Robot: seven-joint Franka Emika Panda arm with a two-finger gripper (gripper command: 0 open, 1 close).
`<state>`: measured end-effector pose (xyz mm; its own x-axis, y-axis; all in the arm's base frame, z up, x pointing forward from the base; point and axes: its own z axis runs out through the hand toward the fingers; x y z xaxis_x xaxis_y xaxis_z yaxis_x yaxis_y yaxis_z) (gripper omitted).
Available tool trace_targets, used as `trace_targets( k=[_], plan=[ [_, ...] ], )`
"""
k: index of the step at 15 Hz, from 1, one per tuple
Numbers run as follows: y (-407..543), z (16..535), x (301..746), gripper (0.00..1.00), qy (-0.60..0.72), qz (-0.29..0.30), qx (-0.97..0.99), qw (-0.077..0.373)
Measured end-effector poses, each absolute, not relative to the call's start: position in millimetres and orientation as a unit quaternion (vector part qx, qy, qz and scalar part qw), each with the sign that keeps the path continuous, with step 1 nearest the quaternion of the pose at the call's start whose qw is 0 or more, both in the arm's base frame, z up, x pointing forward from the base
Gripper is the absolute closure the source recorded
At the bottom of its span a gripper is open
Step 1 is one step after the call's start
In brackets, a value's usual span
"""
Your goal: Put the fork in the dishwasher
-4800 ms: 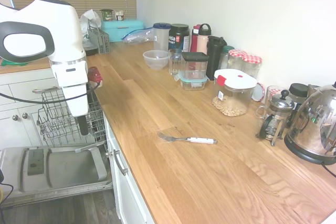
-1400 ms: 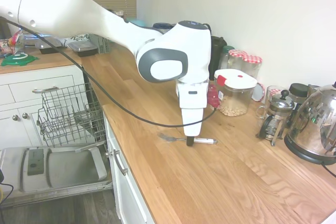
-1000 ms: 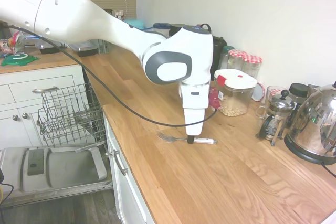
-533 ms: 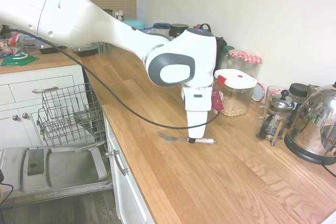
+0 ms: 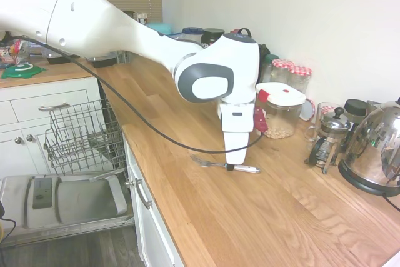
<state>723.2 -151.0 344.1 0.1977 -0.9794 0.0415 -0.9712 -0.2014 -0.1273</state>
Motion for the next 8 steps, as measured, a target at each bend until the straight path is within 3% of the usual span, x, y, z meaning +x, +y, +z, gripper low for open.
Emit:
trace_targets(
  k=[3, 8],
  plan=[
    [-166.2, 371.7, 702.5, 1.00, 0.627, -0.091, -0.773, 0.046],
    [-178.0, 459.8, 636.4, 1.00, 0.598, -0.145, -0.786, 0.054]
  ],
)
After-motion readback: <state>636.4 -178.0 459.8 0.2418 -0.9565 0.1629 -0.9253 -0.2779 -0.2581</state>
